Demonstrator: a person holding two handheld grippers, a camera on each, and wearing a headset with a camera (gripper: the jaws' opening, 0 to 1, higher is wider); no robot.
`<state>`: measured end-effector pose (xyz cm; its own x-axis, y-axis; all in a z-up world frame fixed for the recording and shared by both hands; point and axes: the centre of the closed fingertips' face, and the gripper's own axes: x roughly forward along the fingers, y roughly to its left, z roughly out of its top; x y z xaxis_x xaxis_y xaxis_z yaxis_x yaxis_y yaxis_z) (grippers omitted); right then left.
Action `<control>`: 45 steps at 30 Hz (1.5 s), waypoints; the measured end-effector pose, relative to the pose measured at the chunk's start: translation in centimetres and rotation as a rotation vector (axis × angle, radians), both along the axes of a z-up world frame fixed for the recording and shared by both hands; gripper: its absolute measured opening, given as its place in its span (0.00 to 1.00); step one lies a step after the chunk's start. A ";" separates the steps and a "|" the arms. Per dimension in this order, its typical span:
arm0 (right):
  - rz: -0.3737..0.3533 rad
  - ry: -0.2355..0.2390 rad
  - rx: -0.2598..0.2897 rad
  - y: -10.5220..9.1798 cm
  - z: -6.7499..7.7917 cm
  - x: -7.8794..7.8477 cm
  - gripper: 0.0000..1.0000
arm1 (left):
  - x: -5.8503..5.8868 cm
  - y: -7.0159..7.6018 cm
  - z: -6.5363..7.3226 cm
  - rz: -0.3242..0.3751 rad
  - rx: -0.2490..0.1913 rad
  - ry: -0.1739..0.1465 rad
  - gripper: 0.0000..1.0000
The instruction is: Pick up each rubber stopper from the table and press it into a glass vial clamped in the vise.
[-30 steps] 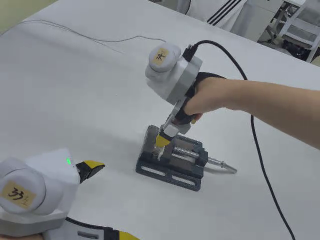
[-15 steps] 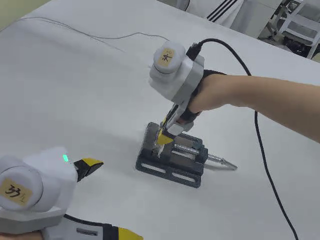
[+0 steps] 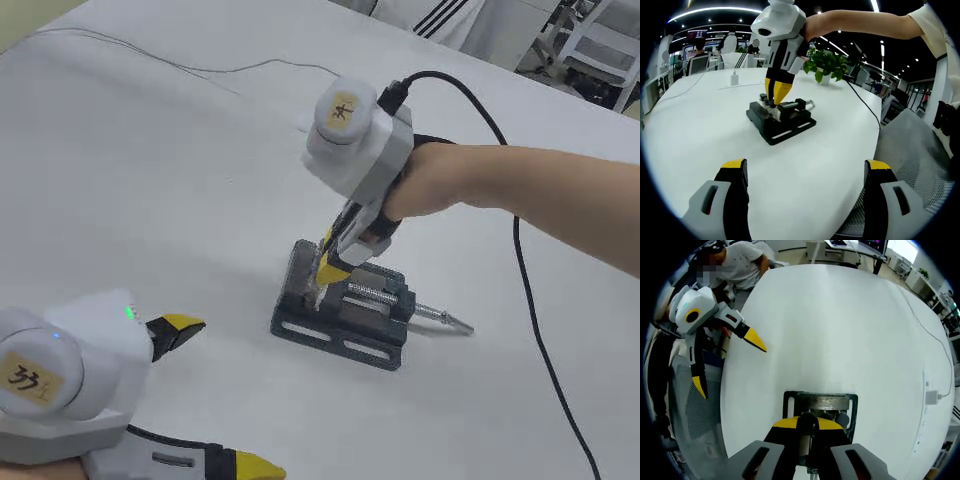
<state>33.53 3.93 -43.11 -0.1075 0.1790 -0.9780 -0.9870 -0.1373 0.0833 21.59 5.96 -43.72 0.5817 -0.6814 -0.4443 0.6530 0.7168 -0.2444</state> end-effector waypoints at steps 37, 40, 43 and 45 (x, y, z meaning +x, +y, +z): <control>0.058 -0.021 0.053 -0.1 1.8 -1.0 0.08 | 0.1 -0.3 0.0 -0.007 -0.010 -0.001 0.96; 0.073 -0.023 0.051 0.1 1.7 -1.1 0.06 | 0.1 -0.2 0.0 -0.006 -0.008 0.000 0.96; 0.071 -0.016 0.052 0.3 1.6 -1.1 0.05 | 0.2 -0.1 0.1 -0.001 -0.012 -0.001 0.96; 0.067 -0.012 0.047 0.2 1.3 -1.1 0.03 | 0.1 -0.1 0.1 -0.001 -0.011 0.000 0.96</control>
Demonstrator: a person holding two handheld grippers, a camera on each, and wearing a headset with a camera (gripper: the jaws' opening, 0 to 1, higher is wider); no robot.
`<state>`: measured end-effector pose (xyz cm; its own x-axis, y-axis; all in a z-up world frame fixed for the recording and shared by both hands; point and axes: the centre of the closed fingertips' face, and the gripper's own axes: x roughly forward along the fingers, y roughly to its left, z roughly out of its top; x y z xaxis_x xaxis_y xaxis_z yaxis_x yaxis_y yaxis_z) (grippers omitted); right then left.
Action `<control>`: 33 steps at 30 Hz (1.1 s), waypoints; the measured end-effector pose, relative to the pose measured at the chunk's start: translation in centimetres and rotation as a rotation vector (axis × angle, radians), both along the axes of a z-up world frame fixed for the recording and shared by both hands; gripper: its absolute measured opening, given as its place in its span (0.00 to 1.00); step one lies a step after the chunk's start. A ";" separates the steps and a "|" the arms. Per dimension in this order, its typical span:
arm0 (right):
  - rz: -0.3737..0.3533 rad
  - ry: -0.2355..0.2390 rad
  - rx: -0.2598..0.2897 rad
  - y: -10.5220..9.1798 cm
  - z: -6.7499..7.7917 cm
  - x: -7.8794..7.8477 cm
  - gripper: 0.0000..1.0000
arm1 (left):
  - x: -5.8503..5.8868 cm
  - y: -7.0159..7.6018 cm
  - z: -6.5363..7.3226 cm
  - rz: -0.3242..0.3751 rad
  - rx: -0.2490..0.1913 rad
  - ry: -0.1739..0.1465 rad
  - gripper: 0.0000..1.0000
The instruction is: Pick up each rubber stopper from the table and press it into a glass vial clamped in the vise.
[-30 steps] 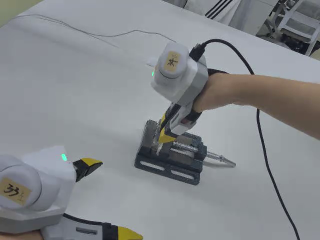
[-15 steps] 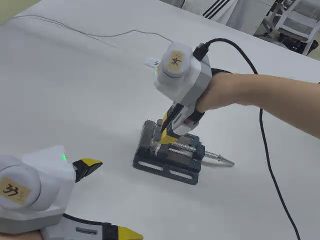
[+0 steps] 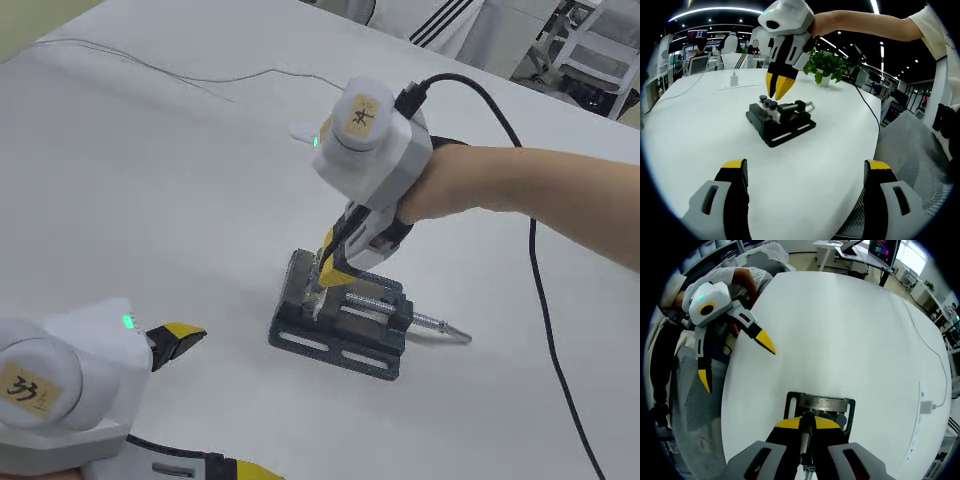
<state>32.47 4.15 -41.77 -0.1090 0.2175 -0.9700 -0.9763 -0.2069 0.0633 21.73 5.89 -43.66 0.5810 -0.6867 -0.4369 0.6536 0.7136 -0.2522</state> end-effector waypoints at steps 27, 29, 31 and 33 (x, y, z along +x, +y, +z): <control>0.016 0.015 -0.019 -0.2 -0.9 0.4 0.00 | 0.0 -0.3 -0.6 -0.005 -0.005 0.025 0.96; -0.001 0.022 -0.018 -0.3 -1.0 0.7 0.00 | 0.0 -0.2 -0.6 -0.005 -0.007 0.027 0.95; -0.010 0.019 -0.018 -0.3 -1.0 0.8 0.00 | 0.0 -0.2 -0.7 -0.004 -0.004 0.030 0.95; -0.005 0.014 -0.017 -0.4 -1.1 0.9 0.00 | 0.1 -0.1 -0.7 -0.002 -0.009 0.034 0.95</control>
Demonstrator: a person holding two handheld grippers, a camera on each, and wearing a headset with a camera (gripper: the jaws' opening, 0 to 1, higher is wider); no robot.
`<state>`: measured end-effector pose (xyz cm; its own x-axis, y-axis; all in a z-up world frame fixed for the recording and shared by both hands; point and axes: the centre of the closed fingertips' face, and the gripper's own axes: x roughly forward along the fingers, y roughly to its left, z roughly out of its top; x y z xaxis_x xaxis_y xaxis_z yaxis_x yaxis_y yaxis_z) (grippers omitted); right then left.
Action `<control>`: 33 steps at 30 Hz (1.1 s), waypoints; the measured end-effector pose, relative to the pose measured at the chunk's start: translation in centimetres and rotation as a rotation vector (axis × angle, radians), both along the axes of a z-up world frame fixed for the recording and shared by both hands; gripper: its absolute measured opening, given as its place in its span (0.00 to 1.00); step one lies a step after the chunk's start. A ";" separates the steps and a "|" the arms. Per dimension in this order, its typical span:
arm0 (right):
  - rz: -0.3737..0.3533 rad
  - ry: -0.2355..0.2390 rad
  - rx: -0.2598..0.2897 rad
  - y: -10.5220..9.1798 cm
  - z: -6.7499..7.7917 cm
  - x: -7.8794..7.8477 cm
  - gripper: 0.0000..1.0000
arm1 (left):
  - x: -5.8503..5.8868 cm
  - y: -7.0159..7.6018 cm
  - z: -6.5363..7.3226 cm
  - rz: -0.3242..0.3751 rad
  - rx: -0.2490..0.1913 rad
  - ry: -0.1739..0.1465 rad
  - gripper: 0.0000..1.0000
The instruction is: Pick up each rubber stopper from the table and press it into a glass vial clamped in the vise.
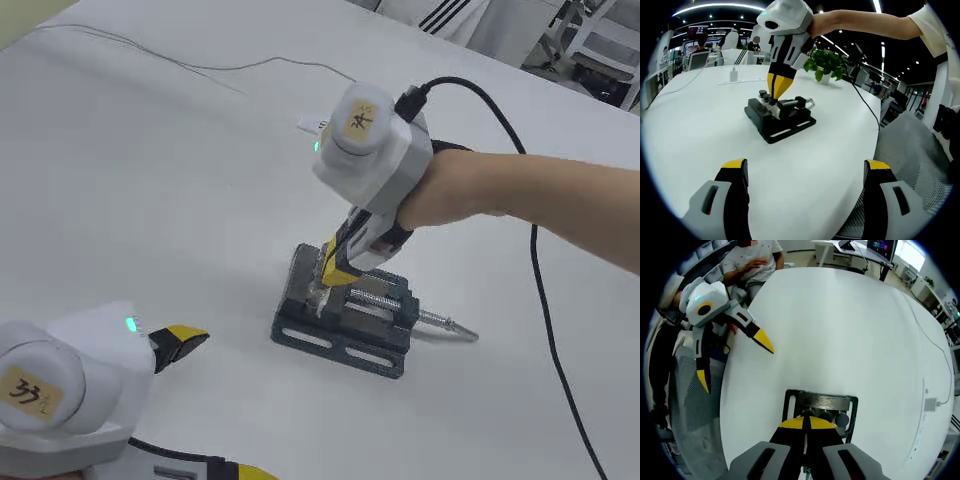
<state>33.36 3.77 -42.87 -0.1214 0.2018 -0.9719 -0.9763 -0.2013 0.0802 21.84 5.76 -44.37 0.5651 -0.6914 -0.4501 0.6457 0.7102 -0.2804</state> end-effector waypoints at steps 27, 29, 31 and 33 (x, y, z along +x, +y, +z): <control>-0.076 0.026 -0.074 0.1 -0.7 1.2 0.00 | 0.5 -1.0 -0.9 -0.019 -0.016 0.034 0.95; -0.040 0.024 -0.098 0.1 -0.7 1.2 0.00 | 0.5 -1.1 -0.8 -0.022 -0.016 0.035 0.95; -0.041 0.012 -0.107 0.1 -0.7 0.8 0.00 | 0.6 -1.1 -0.8 -0.022 -0.013 0.032 0.95; -0.017 0.000 -0.115 0.2 -0.7 0.8 0.00 | 0.8 -0.9 -0.5 -0.012 -0.022 0.030 0.95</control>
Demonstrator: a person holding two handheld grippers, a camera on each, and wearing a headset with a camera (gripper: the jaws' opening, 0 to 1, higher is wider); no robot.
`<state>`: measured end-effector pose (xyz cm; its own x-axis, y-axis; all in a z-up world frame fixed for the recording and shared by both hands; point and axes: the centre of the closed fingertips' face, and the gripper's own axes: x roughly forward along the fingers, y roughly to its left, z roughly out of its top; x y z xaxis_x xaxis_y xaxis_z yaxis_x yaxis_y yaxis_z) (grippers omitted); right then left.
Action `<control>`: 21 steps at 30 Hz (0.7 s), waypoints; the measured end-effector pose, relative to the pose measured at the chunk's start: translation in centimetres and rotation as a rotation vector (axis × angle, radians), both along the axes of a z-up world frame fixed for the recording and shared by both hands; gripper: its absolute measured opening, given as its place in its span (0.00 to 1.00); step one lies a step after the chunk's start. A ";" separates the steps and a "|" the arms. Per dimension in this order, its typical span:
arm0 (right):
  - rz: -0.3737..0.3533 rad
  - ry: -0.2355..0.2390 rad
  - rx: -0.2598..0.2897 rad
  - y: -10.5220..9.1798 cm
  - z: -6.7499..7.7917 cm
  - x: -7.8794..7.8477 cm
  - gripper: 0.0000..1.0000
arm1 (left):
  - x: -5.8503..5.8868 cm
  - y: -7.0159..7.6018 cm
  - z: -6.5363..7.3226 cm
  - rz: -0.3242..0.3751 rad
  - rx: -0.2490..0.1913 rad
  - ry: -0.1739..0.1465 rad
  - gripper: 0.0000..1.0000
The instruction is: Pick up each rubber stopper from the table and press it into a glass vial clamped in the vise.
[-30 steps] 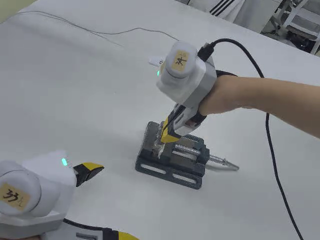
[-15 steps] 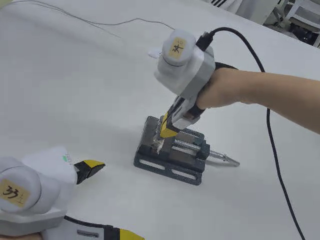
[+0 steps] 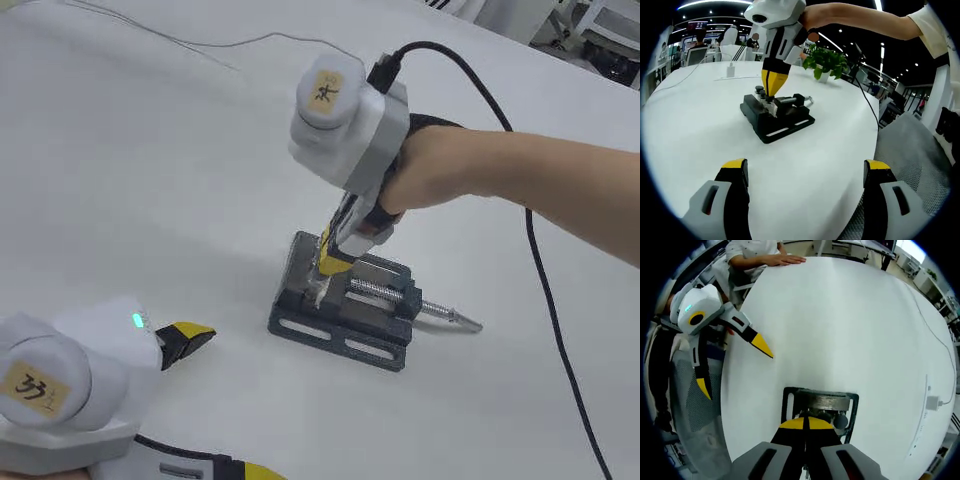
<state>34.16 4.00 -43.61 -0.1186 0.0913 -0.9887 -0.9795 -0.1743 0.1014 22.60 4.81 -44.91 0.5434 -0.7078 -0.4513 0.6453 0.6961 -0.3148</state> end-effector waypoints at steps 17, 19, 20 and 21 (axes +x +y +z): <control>-0.107 0.019 0.052 -0.2 0.3 -0.4 0.00 | 0.5 1.0 2.4 0.024 0.007 -0.047 0.94; -0.083 0.005 0.047 -0.1 0.4 -0.7 0.00 | 0.3 1.2 2.6 0.018 0.025 -0.055 0.94; -0.083 0.007 0.044 -0.1 0.4 -0.6 0.00 | 0.2 1.3 2.6 0.016 0.028 -0.054 0.94; -0.097 0.012 0.035 -0.1 0.4 -0.6 0.00 | 0.1 1.3 2.7 0.017 0.028 -0.051 0.94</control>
<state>33.52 3.89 -43.20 -0.1195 0.1372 -0.9833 -0.9906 -0.0823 0.1089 22.73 6.10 -42.26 0.5778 -0.6858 -0.4425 0.6482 0.7150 -0.2618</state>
